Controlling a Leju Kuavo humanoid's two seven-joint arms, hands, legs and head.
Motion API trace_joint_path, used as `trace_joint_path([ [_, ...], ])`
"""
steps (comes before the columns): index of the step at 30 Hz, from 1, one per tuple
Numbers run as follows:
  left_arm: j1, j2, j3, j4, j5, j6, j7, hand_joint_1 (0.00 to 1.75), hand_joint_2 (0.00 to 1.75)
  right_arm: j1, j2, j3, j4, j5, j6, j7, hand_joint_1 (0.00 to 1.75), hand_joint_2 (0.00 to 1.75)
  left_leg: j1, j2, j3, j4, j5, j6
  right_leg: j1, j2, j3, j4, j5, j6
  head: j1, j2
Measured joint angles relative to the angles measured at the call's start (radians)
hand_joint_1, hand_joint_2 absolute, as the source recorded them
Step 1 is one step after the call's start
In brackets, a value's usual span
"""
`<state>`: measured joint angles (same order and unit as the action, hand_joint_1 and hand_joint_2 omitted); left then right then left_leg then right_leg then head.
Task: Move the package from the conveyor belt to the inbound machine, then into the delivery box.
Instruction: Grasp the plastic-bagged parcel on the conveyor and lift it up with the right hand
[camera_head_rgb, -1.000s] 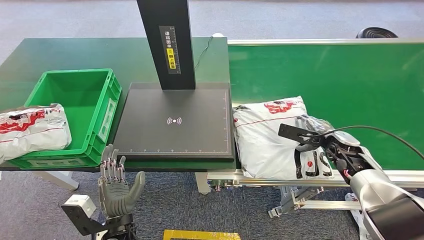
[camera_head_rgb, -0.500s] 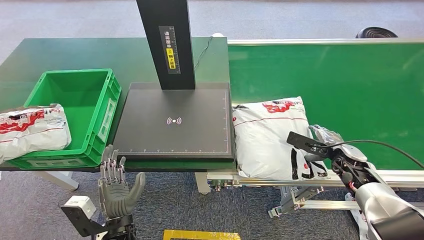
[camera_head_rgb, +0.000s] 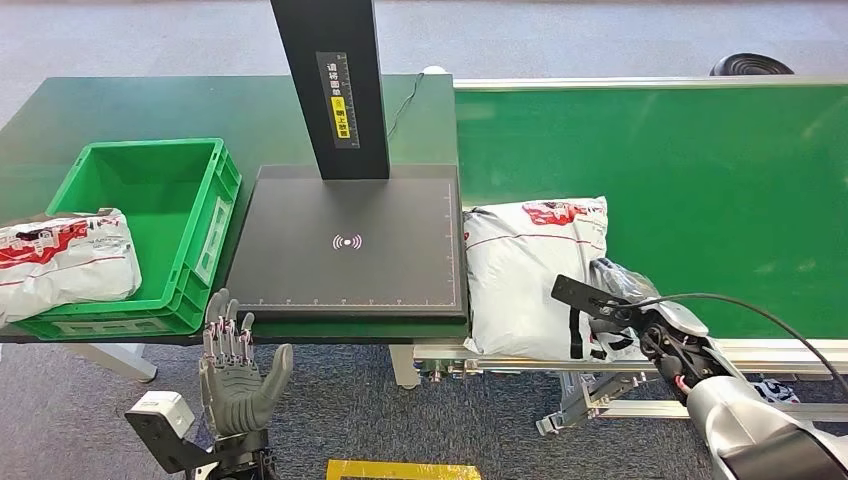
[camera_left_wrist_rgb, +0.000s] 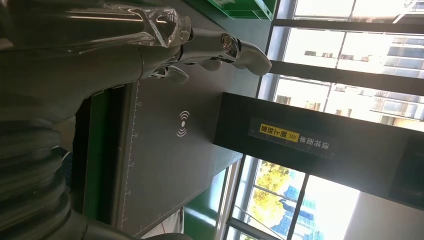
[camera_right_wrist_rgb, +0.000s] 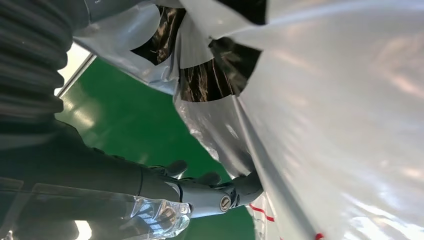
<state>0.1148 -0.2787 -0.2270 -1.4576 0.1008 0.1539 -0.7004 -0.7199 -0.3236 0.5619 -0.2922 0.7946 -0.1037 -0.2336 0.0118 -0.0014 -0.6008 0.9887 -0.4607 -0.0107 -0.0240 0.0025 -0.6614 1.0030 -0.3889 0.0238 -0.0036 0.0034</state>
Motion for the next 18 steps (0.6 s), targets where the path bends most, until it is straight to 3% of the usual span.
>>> trace_joint_path([
  [6,0.000,0.000,0.000,0.000,-0.001,0.013,0.000,0.00,1.75,-0.010,0.053,-0.006,0.000,0.043,0.012,0.016,0.00,1.75,0.000,0.007,0.002,0.000,-0.001,0.000,0.000,0.006,0.000,0.000,0.001,-0.001,0.000,0.000],
  [18,0.000,0.000,0.000,0.000,-0.001,0.016,0.000,0.00,1.75,-0.027,0.083,-0.007,0.001,0.061,0.025,0.019,0.00,1.75,0.000,0.008,0.002,0.000,-0.001,0.000,0.000,0.007,0.000,0.000,0.001,-0.001,0.000,0.000],
])
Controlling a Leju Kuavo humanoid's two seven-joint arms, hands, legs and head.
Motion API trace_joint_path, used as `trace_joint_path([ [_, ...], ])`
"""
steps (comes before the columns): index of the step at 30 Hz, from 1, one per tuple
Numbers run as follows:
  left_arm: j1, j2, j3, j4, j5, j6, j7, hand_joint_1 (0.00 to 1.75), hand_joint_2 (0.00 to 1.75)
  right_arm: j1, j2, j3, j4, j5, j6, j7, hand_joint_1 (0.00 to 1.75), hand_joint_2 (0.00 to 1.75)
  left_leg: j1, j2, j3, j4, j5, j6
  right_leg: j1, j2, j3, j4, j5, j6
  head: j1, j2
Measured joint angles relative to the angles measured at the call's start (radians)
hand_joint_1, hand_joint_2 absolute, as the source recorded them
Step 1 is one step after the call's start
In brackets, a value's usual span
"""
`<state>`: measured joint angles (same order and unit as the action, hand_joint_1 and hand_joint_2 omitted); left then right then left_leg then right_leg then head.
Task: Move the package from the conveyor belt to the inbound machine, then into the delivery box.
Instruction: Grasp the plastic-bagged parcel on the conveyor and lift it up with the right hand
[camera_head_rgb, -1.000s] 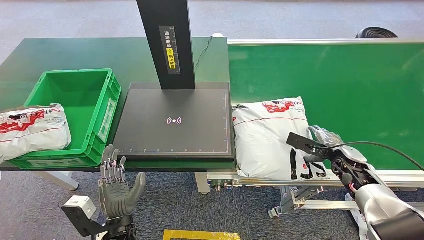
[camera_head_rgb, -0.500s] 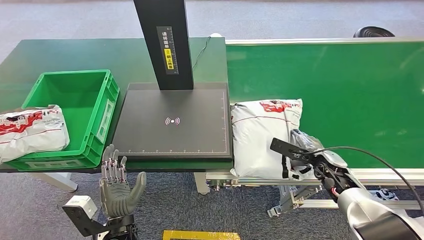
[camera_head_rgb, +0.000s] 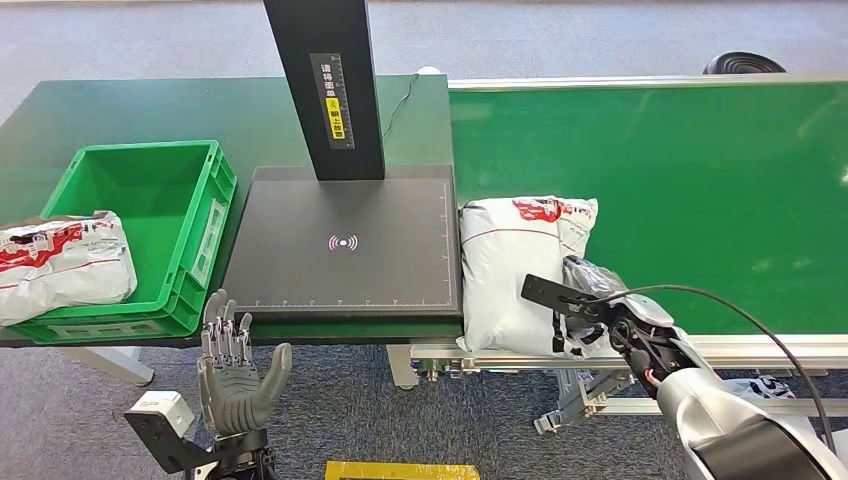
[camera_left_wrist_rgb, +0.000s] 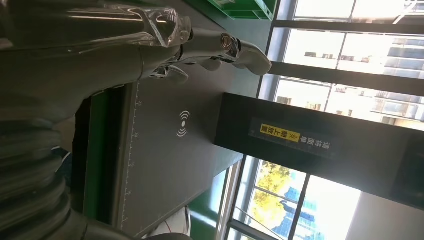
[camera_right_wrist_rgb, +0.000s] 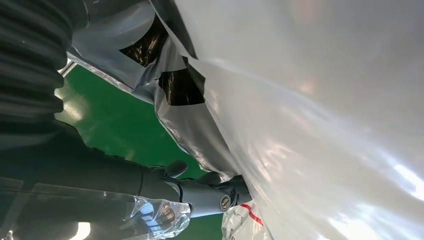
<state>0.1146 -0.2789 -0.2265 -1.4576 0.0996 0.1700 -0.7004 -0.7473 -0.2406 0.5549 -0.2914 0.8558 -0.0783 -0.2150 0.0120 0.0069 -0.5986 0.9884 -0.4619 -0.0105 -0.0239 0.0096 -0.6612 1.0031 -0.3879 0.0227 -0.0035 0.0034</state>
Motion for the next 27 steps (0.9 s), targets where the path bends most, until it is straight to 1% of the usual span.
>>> trace_joint_path([
  [9,0.001,0.000,0.001,0.000,-0.002,0.006,0.000,0.00,1.75,-0.009,0.019,0.000,0.002,0.014,0.008,0.007,0.00,1.75,0.000,0.000,0.000,0.000,0.000,0.000,0.000,0.001,0.000,0.000,0.000,0.000,0.000,0.000],
  [21,0.001,0.000,0.001,0.000,-0.002,0.007,0.000,0.00,1.75,-0.010,0.023,-0.001,0.003,0.014,0.008,0.007,0.00,1.75,0.000,0.000,0.000,0.000,0.000,0.000,0.000,0.001,0.000,0.000,0.000,0.000,0.000,0.000],
  [22,0.001,0.000,0.001,0.000,-0.002,0.007,0.000,0.00,1.75,-0.010,0.023,-0.001,0.003,0.014,0.008,0.007,0.03,1.75,0.000,0.000,0.000,0.000,0.000,0.000,0.000,0.001,0.000,0.000,0.000,0.000,0.000,0.000],
  [23,0.001,0.000,0.001,0.000,-0.002,0.007,0.000,0.00,1.75,-0.010,0.024,-0.001,0.003,0.014,0.008,0.007,0.29,1.75,0.000,0.000,0.000,0.000,0.000,0.000,0.000,0.001,0.000,0.000,0.000,0.000,0.000,0.000],
  [26,0.001,0.000,0.002,0.000,-0.002,0.007,0.000,0.00,1.75,-0.010,0.025,-0.001,0.003,0.015,0.008,0.007,1.54,1.75,0.000,0.000,0.000,0.000,0.000,0.000,0.000,0.001,0.000,0.000,0.000,0.000,0.000,0.000],
  [27,0.001,0.000,0.002,0.000,-0.002,0.007,0.000,0.00,1.75,-0.010,0.026,-0.001,0.003,0.015,0.008,0.007,1.71,1.75,0.000,0.000,0.000,0.000,0.000,0.000,0.000,0.001,0.000,0.000,0.000,0.000,0.000,0.000],
])
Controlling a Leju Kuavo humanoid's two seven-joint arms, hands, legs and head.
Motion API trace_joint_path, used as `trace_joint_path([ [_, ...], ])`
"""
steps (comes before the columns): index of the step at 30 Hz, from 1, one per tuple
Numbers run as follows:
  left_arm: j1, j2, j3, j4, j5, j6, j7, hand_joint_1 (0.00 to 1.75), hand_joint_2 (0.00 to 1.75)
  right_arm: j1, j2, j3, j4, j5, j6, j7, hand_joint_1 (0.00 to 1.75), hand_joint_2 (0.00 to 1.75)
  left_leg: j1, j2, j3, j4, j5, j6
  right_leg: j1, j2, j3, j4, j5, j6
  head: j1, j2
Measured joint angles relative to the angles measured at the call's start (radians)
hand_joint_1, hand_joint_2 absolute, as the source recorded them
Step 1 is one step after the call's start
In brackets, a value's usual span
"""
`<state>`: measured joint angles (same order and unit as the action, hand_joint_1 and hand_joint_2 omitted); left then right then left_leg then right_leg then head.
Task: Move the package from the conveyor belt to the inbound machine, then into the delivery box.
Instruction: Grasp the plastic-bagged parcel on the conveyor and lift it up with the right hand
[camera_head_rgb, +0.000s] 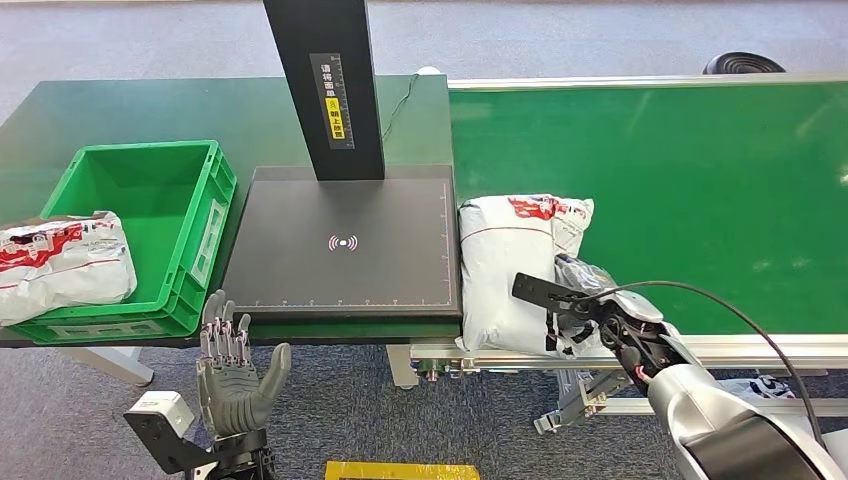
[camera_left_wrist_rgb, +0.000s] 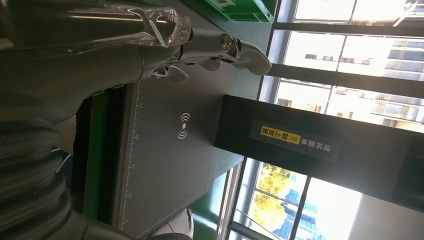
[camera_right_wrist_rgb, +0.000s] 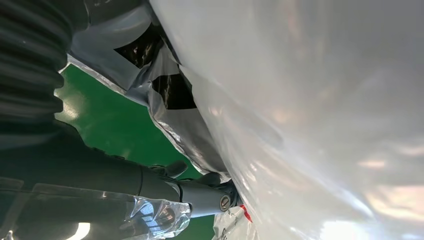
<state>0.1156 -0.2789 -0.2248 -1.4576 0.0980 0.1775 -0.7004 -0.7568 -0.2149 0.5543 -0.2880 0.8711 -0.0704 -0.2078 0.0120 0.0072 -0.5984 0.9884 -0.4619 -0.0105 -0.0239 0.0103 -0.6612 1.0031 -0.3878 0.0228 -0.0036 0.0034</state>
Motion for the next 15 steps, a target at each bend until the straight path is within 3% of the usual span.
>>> trace_joint_path([
  [10,0.003,-0.001,0.010,-0.002,0.000,0.010,0.000,0.00,1.75,-0.014,0.009,-0.002,0.001,0.015,-0.011,-0.003,1.75,1.75,0.000,0.000,0.000,0.000,0.000,0.000,0.000,0.000,0.000,0.000,0.000,0.000,0.000,0.000],
  [15,0.006,-0.003,0.015,-0.004,-0.003,0.008,0.000,0.00,1.75,-0.043,0.017,-0.032,0.001,-0.042,-0.082,-0.049,1.75,1.75,0.000,0.000,-0.002,0.000,0.000,0.000,0.000,0.000,-0.001,0.000,0.000,0.000,0.000,0.000],
])
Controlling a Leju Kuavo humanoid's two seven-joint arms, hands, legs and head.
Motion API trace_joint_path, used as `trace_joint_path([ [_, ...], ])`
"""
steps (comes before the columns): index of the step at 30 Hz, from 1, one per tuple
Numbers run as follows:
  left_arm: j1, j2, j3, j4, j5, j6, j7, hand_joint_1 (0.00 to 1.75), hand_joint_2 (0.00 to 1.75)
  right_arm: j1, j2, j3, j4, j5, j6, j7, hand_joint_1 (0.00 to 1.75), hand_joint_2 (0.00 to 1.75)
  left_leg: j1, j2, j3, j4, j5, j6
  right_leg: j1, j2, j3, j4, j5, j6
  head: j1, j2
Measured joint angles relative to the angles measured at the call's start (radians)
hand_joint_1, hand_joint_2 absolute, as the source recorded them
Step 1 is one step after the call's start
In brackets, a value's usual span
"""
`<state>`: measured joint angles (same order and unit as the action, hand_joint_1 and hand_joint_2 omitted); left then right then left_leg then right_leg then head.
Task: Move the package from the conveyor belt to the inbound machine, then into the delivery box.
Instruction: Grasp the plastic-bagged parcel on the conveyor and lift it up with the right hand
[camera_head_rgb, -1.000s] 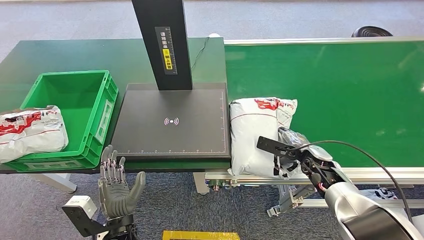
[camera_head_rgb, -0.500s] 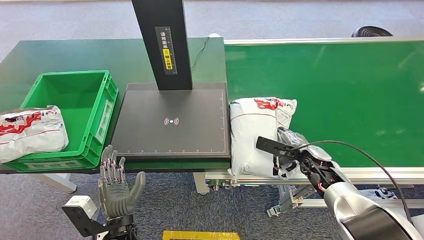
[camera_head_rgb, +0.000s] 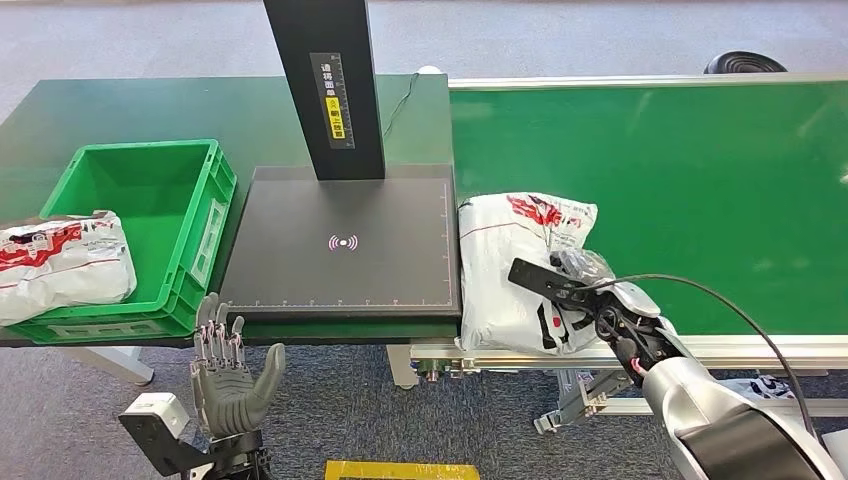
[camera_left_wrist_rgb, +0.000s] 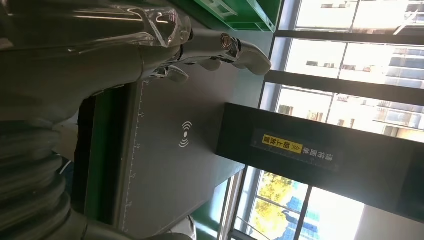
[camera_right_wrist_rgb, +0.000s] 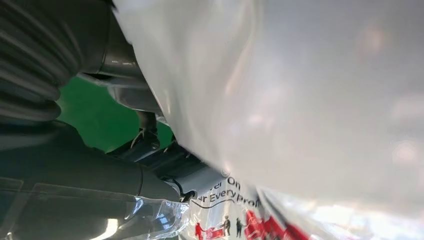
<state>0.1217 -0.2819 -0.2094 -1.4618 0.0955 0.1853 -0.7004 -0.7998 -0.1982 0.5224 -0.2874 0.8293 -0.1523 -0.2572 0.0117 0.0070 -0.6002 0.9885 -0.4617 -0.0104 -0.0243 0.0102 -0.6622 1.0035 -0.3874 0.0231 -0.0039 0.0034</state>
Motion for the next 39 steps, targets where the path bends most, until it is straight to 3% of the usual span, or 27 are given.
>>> trace_joint_path([
  [5,-0.010,-0.005,0.000,0.002,-0.003,-0.018,0.000,0.00,1.75,-0.092,-0.010,-0.062,-0.012,-0.035,0.010,-0.034,1.75,1.75,0.000,-0.002,0.002,0.000,0.001,0.001,0.000,0.000,0.000,0.000,0.000,0.001,0.000,0.000],
  [11,-0.027,-0.005,-0.002,0.011,-0.003,-0.027,0.000,0.00,1.75,-0.136,-0.019,-0.104,-0.031,-0.045,-0.005,-0.056,1.75,1.75,-0.001,-0.003,0.001,0.000,0.001,0.001,0.000,-0.002,0.000,0.000,0.001,0.001,0.000,0.000],
  [39,-0.053,-0.005,-0.021,0.044,0.003,-0.042,0.000,0.00,1.75,-0.152,-0.056,-0.171,-0.078,-0.043,-0.040,-0.064,1.75,1.75,-0.001,-0.005,0.000,0.001,0.001,0.001,-0.001,-0.003,0.000,0.000,0.000,0.001,0.000,0.000],
])
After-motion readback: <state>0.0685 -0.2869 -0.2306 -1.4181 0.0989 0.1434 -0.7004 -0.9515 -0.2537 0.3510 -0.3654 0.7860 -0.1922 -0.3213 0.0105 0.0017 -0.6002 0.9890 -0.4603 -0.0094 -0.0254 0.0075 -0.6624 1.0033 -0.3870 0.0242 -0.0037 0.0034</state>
